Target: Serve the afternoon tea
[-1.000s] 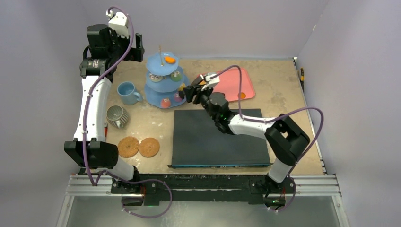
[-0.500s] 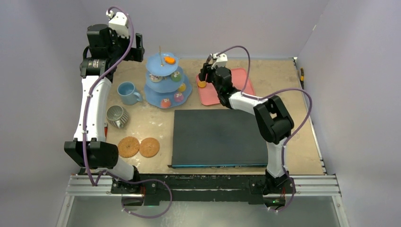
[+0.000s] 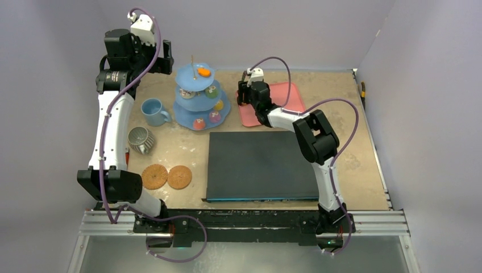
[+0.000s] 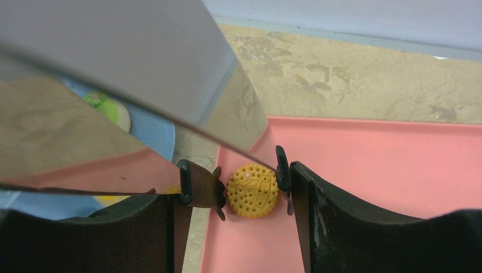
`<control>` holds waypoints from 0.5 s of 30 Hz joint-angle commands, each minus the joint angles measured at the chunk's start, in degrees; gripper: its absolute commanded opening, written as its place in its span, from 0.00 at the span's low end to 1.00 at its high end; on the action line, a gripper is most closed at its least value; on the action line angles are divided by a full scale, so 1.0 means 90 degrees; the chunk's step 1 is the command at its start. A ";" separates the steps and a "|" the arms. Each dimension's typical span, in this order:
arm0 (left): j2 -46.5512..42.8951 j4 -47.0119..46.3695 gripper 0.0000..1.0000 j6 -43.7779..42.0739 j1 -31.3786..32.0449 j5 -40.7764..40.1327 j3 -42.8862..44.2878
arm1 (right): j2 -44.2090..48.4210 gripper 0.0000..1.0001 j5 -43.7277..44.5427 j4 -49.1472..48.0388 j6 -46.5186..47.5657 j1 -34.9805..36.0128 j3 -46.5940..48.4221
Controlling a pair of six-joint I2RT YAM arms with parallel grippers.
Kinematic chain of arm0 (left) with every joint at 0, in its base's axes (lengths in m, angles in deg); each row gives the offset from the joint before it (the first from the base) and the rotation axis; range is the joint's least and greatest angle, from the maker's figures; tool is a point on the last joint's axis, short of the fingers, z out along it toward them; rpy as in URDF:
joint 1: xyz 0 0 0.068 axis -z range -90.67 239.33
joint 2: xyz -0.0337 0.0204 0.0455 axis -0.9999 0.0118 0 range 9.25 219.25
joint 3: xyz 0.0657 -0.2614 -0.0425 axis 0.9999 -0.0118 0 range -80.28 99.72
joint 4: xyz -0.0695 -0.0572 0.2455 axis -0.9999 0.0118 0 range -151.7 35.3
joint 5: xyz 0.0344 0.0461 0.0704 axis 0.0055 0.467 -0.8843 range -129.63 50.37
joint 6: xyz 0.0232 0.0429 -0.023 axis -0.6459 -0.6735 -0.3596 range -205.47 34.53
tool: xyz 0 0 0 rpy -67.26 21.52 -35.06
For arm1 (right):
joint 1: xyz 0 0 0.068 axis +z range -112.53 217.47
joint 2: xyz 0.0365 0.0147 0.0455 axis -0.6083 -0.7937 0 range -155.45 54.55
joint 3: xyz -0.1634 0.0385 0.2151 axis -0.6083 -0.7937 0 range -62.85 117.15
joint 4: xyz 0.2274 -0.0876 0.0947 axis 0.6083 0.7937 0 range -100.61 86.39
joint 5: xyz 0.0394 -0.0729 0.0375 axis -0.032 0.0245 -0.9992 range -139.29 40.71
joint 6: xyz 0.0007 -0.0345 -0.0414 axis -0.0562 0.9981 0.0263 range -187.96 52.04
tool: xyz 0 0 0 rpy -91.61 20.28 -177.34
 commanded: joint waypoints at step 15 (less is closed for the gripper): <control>-0.0119 -0.0120 0.99 -0.0107 -0.0040 0.0017 0.0186 | -0.0265 0.62 0.0123 0.0322 0.0194 0.0008 0.0814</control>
